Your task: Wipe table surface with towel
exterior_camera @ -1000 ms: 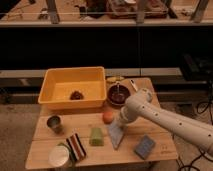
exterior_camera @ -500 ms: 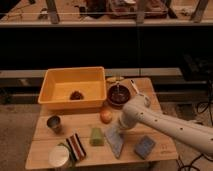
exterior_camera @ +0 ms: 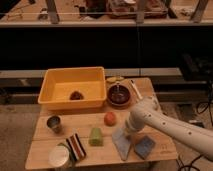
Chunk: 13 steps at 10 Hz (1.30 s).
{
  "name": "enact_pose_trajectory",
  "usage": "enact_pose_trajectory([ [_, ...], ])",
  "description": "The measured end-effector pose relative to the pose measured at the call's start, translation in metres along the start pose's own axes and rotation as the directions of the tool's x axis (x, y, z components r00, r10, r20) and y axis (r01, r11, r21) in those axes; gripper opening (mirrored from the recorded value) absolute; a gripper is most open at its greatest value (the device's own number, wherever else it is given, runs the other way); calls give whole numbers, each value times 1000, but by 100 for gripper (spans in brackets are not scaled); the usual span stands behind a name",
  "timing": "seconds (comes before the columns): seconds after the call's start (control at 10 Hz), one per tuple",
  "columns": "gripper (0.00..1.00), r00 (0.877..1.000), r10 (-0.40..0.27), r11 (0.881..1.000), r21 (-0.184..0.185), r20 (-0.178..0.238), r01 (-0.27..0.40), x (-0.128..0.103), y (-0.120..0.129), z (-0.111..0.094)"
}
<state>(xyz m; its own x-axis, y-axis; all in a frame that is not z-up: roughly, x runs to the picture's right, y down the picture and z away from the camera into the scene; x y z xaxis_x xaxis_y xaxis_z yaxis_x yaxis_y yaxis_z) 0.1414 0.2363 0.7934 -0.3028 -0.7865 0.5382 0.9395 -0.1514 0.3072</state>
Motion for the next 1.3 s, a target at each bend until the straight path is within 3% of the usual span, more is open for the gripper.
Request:
enact_pose_trajectory([
  [0.2,10,997,75,997,-24,-8,-75,-1,35,-3],
  [0.4,10,993,117,992,-39,-24,-118,6,47,-6],
  [0.7,10,989,138,988,-61,-59,-141,47,54,-11],
  [0.9,10,990,120,990,-61,-71,-125,68,40,-13],
  [1.3,10,997,38,998,-49,-74,-42,78,-4,-11],
])
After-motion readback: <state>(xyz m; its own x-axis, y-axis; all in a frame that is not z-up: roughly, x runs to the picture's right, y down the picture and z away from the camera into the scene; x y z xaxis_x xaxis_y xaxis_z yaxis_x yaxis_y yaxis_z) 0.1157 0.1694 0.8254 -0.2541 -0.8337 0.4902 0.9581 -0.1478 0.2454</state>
